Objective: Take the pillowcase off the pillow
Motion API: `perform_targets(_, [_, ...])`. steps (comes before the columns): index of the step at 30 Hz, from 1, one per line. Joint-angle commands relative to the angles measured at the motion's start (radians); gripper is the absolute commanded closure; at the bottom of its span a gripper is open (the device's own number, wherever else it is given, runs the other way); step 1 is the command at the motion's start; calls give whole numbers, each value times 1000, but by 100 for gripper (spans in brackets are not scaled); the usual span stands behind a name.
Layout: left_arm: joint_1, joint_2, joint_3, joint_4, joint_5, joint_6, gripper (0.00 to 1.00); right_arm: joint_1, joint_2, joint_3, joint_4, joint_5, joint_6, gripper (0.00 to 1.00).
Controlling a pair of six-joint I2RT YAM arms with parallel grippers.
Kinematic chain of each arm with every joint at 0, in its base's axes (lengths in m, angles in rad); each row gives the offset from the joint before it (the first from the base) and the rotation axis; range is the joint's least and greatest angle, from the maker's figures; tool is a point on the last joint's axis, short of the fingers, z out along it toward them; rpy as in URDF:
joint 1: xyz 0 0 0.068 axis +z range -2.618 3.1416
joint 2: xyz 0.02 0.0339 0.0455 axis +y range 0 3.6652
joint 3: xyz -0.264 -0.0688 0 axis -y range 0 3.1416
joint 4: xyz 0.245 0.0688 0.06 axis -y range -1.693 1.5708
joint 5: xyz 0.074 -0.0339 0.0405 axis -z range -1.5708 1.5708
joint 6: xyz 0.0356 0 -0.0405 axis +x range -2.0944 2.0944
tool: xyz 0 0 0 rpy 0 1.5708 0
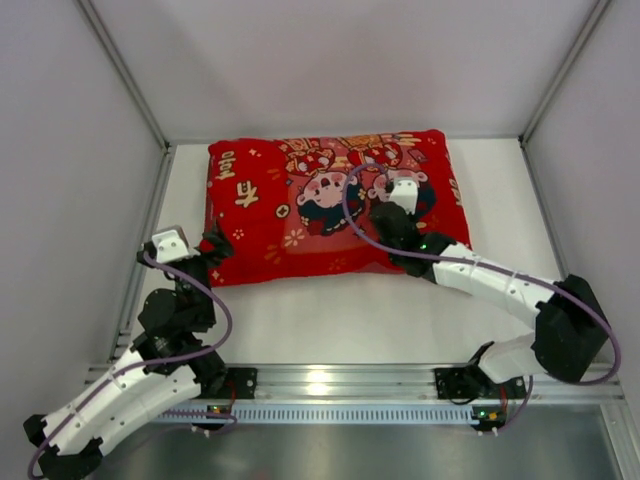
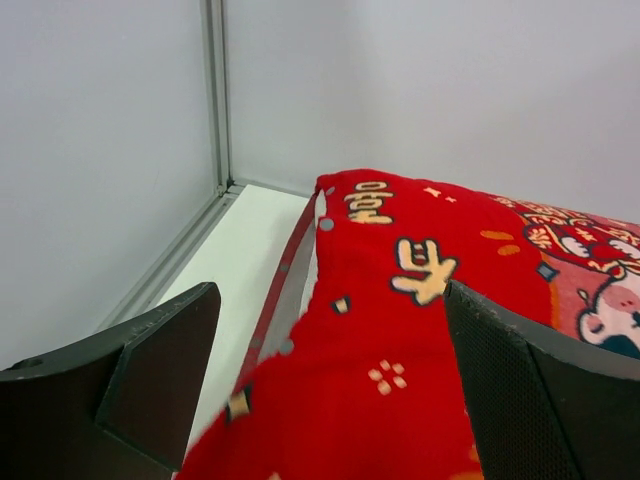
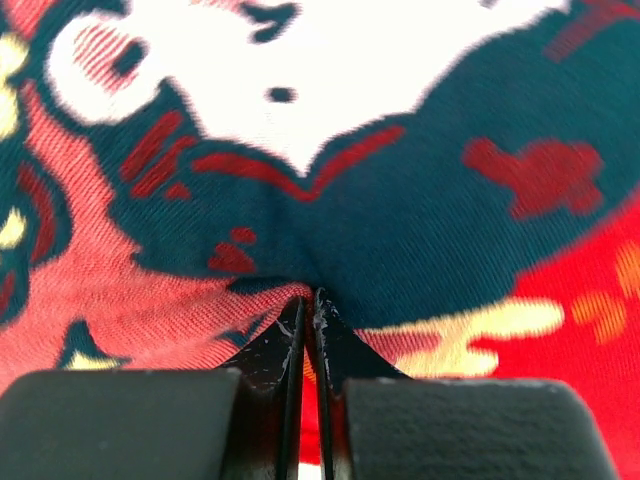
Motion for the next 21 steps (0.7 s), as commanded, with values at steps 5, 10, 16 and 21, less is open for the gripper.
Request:
perform_targets(5, [-5, 19, 8, 8, 26, 0, 4, -220, -161, -41, -90, -72, -45, 100])
perform_targets(10, [-5, 39, 18, -31, 101, -24, 7, -257, -231, -20, -96, -103, -91, 100])
perform_targets(16, [-5, 85, 45, -84, 136, -49, 8, -167, -270, -2, -83, -207, -136, 77])
perform_targets(21, [-5, 60, 41, -65, 91, -43, 8, 59, -264, 67, -99, -108, -160, 27])
